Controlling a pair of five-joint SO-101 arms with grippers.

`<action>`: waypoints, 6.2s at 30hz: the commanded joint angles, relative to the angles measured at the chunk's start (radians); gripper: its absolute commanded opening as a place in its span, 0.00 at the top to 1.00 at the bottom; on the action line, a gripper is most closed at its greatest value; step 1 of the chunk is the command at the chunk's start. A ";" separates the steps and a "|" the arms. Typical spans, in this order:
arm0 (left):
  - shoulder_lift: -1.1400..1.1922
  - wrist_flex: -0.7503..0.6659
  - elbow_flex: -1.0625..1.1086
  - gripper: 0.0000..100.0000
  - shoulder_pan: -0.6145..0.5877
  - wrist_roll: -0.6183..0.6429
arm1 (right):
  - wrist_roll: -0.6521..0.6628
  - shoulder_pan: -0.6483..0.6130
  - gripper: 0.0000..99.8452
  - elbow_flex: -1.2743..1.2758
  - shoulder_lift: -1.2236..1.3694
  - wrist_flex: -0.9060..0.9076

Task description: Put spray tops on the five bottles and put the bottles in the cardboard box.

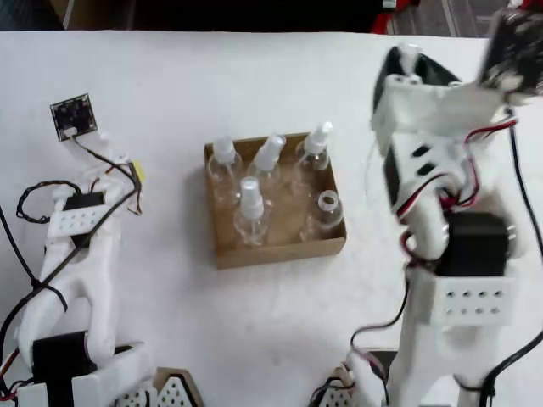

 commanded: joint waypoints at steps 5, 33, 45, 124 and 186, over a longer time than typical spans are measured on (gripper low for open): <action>-0.002 -0.006 -0.054 0.88 0.010 -0.011 | 0.054 -0.022 0.98 0.618 -0.329 -0.714; -0.008 -0.008 -0.055 0.88 0.012 -0.011 | 0.051 -0.145 0.98 1.148 -0.496 -1.262; -0.010 -0.008 -0.057 0.88 0.012 -0.011 | 0.046 -0.145 0.98 1.138 -0.809 -0.986; -0.008 -0.008 -0.055 0.88 0.015 -0.011 | 0.046 -0.102 0.98 1.674 -0.921 -0.981; -1.632 0.519 0.063 0.98 0.007 -0.371 | -0.046 -0.012 0.98 0.396 -1.153 0.237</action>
